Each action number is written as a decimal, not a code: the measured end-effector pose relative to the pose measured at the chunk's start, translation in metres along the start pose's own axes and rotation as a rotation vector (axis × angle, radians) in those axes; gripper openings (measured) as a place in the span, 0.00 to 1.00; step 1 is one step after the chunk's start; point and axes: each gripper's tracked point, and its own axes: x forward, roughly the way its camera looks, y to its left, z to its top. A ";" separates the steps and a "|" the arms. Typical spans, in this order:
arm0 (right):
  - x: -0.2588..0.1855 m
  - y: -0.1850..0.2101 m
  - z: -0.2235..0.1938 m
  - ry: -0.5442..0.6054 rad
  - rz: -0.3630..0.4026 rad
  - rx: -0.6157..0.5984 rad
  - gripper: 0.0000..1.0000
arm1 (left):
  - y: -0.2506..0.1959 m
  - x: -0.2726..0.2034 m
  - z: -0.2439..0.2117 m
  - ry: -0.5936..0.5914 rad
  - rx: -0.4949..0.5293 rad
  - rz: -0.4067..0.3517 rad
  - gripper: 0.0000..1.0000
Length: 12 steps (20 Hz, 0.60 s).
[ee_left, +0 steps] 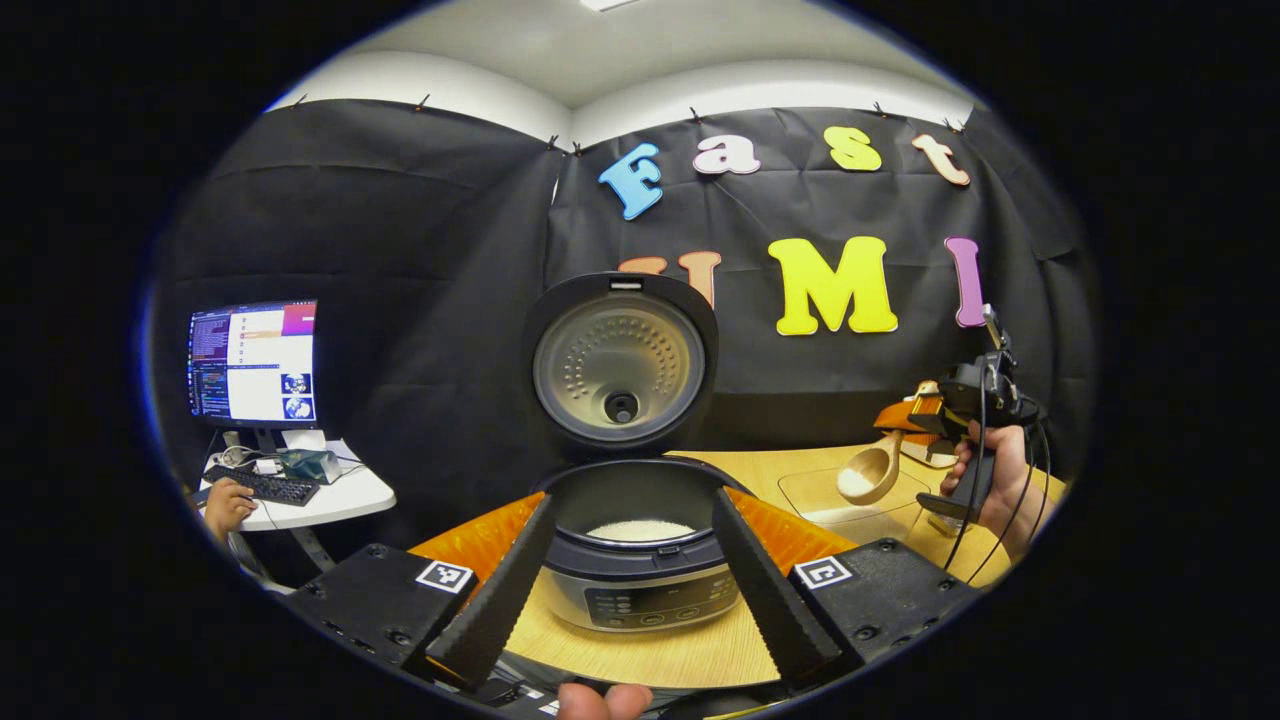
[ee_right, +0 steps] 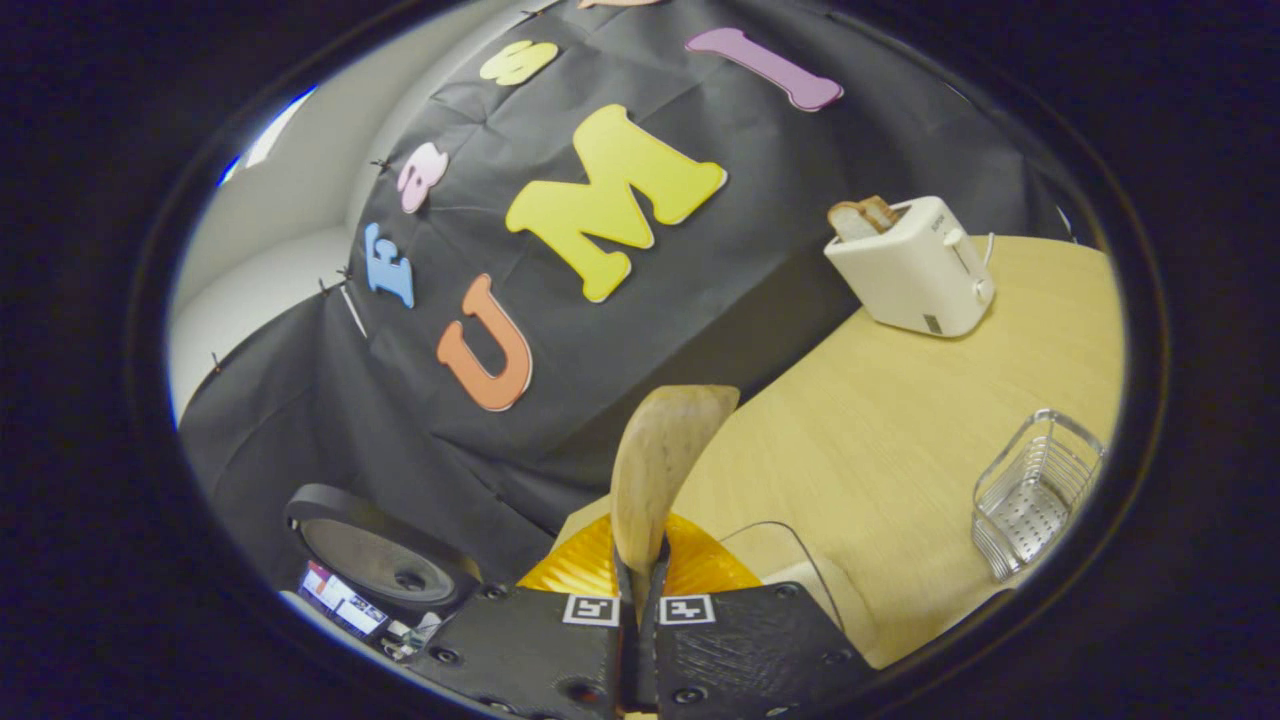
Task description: Close the left gripper, press the button to open the rice cooker; take a wooden spoon from the chopstick holder with the right hand, scoop a spoonful of rice and pour it into the rice cooker, then put the wooden spoon back into the chopstick holder.
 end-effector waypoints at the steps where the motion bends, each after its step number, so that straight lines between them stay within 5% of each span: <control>1: -0.002 0.017 0.002 0.000 0.025 0.006 0.00 | 0.002 0.000 -0.002 0.007 0.000 -0.001 1.00; 4: -0.007 0.093 -0.006 0.042 0.149 0.023 0.00 | 0.012 -0.001 -0.004 0.025 -0.006 0.004 1.00; 12: 0.008 0.193 -0.081 0.133 0.260 -0.168 0.00 | 0.029 -0.009 0.002 0.016 -0.015 0.024 1.00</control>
